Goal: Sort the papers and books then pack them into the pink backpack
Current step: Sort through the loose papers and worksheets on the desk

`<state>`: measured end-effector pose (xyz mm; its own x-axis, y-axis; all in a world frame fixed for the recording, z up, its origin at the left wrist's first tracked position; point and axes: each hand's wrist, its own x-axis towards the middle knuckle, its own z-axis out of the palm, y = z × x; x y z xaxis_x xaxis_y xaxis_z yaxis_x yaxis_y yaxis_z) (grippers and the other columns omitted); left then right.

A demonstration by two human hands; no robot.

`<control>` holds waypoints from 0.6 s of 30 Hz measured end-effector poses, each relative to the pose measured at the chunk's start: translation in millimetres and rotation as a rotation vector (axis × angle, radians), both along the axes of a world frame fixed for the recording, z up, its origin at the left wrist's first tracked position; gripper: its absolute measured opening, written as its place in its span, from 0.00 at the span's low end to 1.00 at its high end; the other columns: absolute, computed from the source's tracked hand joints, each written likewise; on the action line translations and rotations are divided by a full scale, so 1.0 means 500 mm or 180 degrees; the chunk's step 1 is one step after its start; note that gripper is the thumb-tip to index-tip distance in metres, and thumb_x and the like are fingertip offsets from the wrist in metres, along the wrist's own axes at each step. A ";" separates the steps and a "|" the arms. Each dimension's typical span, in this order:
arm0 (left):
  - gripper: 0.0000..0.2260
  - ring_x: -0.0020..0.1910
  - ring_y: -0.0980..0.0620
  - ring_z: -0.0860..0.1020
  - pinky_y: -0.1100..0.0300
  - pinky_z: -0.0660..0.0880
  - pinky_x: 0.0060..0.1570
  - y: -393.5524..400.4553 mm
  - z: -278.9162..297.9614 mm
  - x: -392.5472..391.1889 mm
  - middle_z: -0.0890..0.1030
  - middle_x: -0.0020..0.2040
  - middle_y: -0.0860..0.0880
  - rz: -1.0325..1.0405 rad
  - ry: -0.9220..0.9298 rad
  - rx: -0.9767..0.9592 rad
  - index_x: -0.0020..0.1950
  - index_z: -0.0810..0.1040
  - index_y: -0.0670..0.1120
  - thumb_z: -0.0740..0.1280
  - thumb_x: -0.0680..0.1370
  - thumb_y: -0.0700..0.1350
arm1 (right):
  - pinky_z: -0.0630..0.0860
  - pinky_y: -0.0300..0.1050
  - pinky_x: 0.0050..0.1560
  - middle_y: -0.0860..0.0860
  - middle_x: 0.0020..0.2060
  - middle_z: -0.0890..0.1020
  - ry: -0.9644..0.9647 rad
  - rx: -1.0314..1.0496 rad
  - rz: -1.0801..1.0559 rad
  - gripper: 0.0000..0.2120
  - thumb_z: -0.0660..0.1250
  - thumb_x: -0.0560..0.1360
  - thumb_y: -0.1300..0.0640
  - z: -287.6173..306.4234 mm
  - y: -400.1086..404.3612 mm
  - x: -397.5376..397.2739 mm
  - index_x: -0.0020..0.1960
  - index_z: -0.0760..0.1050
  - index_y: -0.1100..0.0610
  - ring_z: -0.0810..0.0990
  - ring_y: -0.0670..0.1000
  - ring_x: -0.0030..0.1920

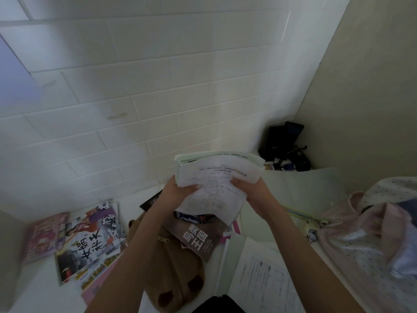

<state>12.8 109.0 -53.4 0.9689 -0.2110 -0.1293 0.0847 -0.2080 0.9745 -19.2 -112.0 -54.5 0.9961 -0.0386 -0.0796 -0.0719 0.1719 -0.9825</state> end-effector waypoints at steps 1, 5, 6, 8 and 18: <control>0.12 0.46 0.62 0.79 0.71 0.75 0.41 0.002 -0.001 0.004 0.82 0.47 0.59 -0.0009 -0.0009 -0.0002 0.52 0.79 0.53 0.74 0.71 0.43 | 0.75 0.64 0.59 0.60 0.57 0.81 -0.0073 -0.0043 -0.0004 0.17 0.70 0.73 0.62 0.001 -0.001 -0.001 0.62 0.76 0.61 0.79 0.61 0.59; 0.11 0.41 0.65 0.81 0.70 0.77 0.38 0.002 -0.006 0.016 0.83 0.40 0.62 0.0003 -0.0024 -0.0073 0.44 0.81 0.57 0.76 0.69 0.42 | 0.77 0.59 0.57 0.59 0.56 0.81 -0.0192 -0.0089 -0.0094 0.15 0.70 0.74 0.61 0.009 -0.007 -0.002 0.60 0.77 0.60 0.79 0.60 0.58; 0.10 0.39 0.65 0.80 0.71 0.76 0.37 0.000 -0.015 0.016 0.83 0.39 0.61 0.0005 -0.0041 0.0074 0.44 0.81 0.56 0.76 0.69 0.42 | 0.77 0.58 0.57 0.58 0.56 0.82 -0.0101 -0.0111 -0.0112 0.15 0.71 0.73 0.61 0.002 -0.007 -0.004 0.59 0.78 0.58 0.80 0.60 0.58; 0.11 0.40 0.65 0.78 0.72 0.73 0.37 -0.003 -0.048 0.008 0.80 0.41 0.61 -0.0074 0.0033 0.0369 0.46 0.78 0.54 0.75 0.70 0.41 | 0.77 0.60 0.58 0.56 0.54 0.83 0.0237 -0.0239 -0.0138 0.13 0.72 0.72 0.59 -0.024 -0.003 -0.011 0.57 0.80 0.55 0.80 0.59 0.58; 0.07 0.37 0.69 0.80 0.75 0.73 0.31 -0.030 -0.045 0.017 0.82 0.36 0.65 0.0271 -0.0061 -0.0006 0.45 0.78 0.57 0.70 0.75 0.44 | 0.80 0.51 0.53 0.53 0.51 0.83 0.0463 -0.0644 -0.0454 0.11 0.71 0.73 0.54 -0.034 0.006 0.007 0.55 0.79 0.53 0.82 0.52 0.51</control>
<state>21.1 94.0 -76.1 0.9856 -0.1281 -0.1102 0.0833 -0.1992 0.9764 -15.9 -108.9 -71.3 0.9582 -0.2071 -0.1976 -0.2037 -0.0082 -0.9790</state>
